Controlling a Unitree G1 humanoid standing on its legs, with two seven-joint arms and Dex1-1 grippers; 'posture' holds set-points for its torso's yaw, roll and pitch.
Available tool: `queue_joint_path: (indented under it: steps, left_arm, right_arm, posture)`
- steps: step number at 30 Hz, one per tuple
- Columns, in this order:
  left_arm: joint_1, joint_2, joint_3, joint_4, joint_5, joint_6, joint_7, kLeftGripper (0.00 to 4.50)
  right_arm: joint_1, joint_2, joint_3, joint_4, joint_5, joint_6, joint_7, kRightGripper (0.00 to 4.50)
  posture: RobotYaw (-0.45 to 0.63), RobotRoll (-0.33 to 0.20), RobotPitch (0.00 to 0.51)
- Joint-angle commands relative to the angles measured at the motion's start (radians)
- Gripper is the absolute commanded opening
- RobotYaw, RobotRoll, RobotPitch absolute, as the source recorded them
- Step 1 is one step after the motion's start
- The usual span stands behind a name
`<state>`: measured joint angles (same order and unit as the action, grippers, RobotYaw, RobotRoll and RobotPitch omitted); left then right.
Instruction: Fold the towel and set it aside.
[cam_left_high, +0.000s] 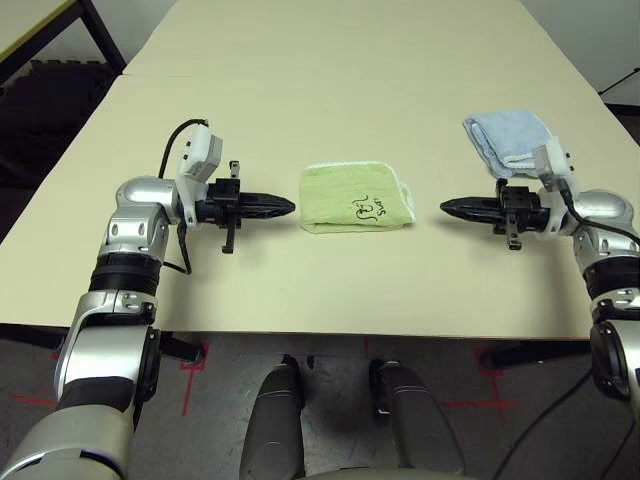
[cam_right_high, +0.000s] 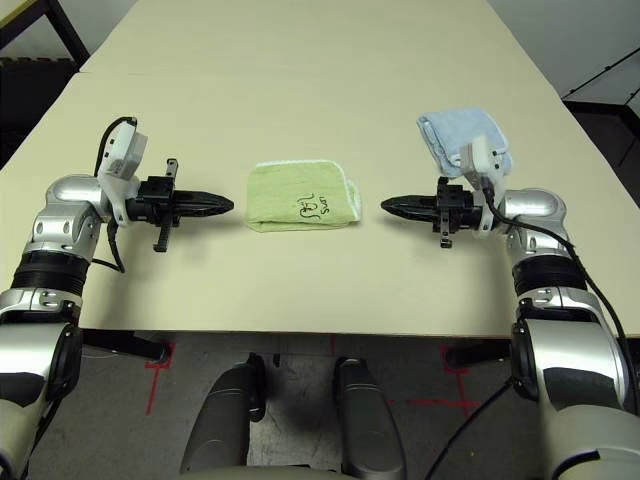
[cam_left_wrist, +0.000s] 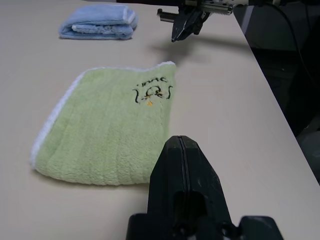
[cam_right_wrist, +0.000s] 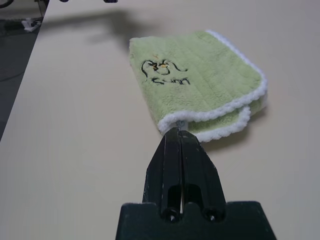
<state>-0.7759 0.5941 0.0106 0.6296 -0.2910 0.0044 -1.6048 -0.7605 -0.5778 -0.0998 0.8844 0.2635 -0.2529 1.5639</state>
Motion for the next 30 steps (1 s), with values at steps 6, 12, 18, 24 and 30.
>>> queue_joint_path:
  steps: [6,12,18,24,30]
  left_arm:
    - [0.01,0.02,-0.038,-0.019,0.01,-0.026,-0.009,1.68]
    - [-0.001,0.036,-0.039,-0.019,0.009,0.004,-0.002,4.03]
    - [-0.01,0.048,-0.041,0.01,0.013,0.002,-0.001,4.5]
    - [-0.057,0.041,-0.034,0.088,0.033,-0.007,0.04,4.5]
    - [-0.195,0.013,0.015,0.222,-0.024,0.428,0.196,4.5]
  right_arm:
    - [0.021,-0.007,-0.001,-0.102,0.03,0.097,-0.023,0.7]
    - [0.05,-0.025,0.0,-0.167,0.044,0.122,-0.015,2.95]
    - [0.061,-0.041,-0.004,-0.188,0.048,0.116,-0.014,4.47]
    - [0.067,-0.05,0.001,-0.198,0.05,0.123,-0.021,4.47]
    - [0.074,-0.055,0.005,-0.216,0.053,0.141,-0.022,4.47]
  posture:
    - [0.0,0.0,0.161]
    - [-0.01,0.0,0.165]
    - [-0.02,0.0,0.165]
    - [-0.02,0.0,0.166]
    - [-0.03,0.0,0.171]
